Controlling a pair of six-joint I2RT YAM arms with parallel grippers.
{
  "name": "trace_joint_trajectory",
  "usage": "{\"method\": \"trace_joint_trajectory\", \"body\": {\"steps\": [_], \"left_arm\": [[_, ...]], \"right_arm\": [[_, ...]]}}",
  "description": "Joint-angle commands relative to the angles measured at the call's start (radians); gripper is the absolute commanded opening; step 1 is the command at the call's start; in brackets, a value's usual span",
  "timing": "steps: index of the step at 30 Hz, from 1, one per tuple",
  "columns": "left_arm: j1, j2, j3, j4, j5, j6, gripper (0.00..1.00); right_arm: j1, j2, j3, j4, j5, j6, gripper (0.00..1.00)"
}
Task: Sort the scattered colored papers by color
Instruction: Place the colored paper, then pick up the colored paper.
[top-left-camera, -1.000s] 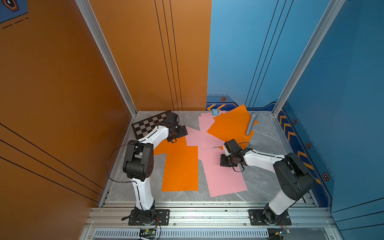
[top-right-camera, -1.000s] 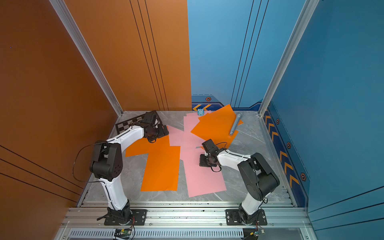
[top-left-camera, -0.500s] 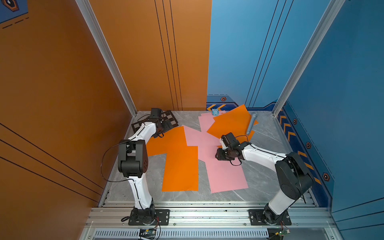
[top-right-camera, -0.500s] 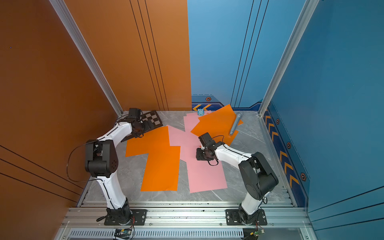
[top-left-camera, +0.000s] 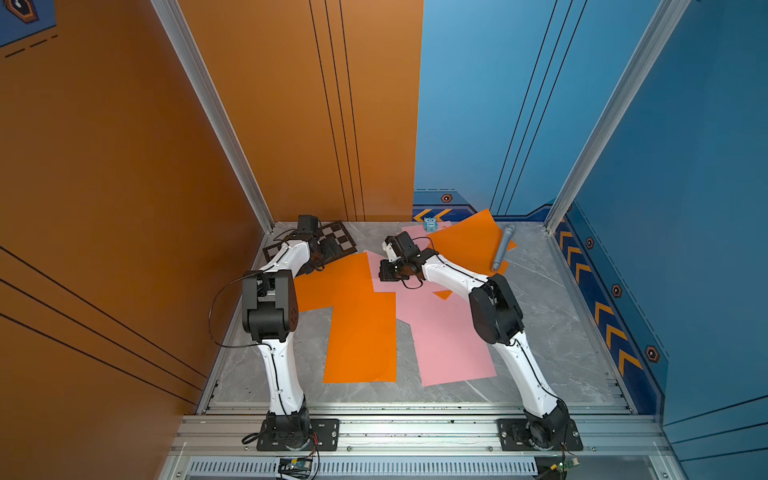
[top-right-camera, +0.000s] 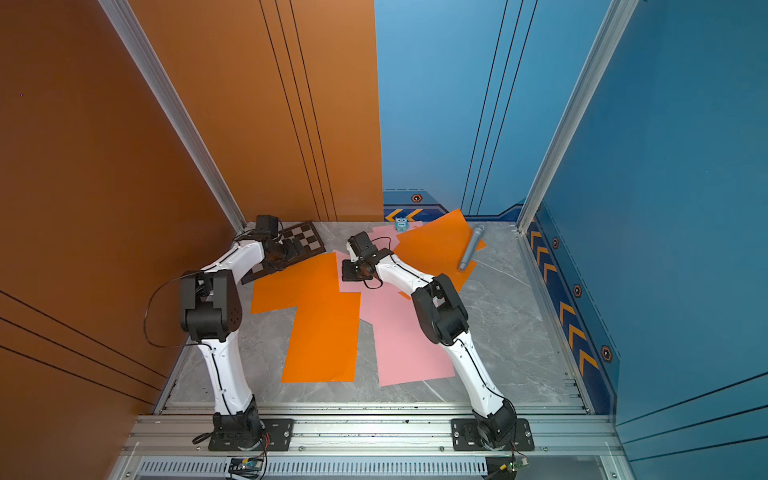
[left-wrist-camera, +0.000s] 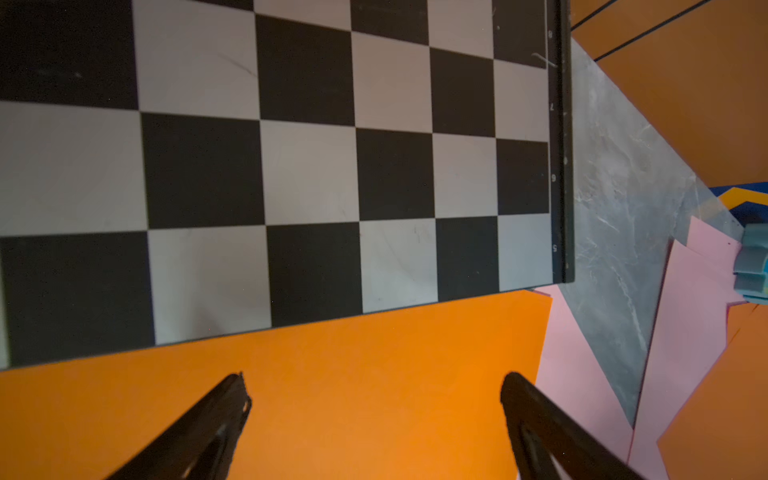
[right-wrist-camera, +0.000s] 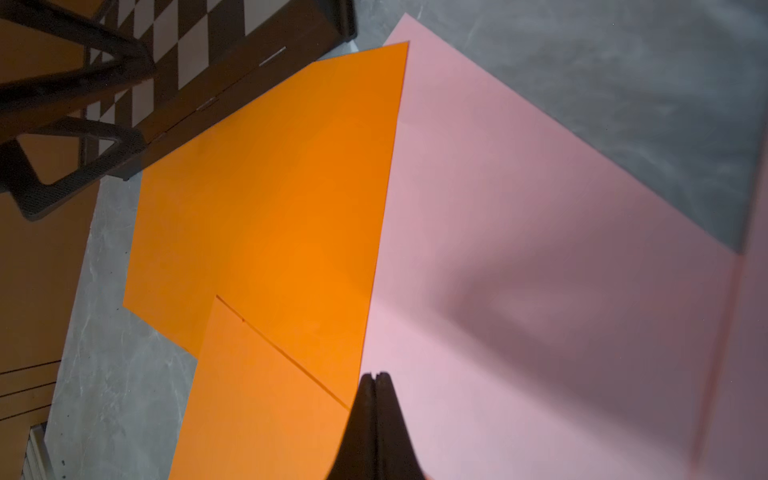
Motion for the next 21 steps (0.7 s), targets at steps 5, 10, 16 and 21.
{"method": "trace_joint_trajectory", "body": {"steps": [5,10,16,21], "left_arm": [[0.014,0.032,0.031,0.002,0.031,-0.005,0.98],[0.024,0.071,0.045,0.003,0.035,-0.006,0.98],[0.026,0.112,0.072,0.005,0.039,-0.014,0.98],[0.033,0.118,0.084,0.004,0.009,-0.01,0.98]], "right_arm": [[0.037,0.114,0.186,-0.081,-0.048,0.021,0.0],[0.037,0.153,0.204,-0.089,-0.069,0.043,0.0],[0.037,0.187,0.202,-0.114,-0.086,0.06,0.0],[0.065,0.184,0.161,-0.123,-0.081,0.057,0.0]]}}
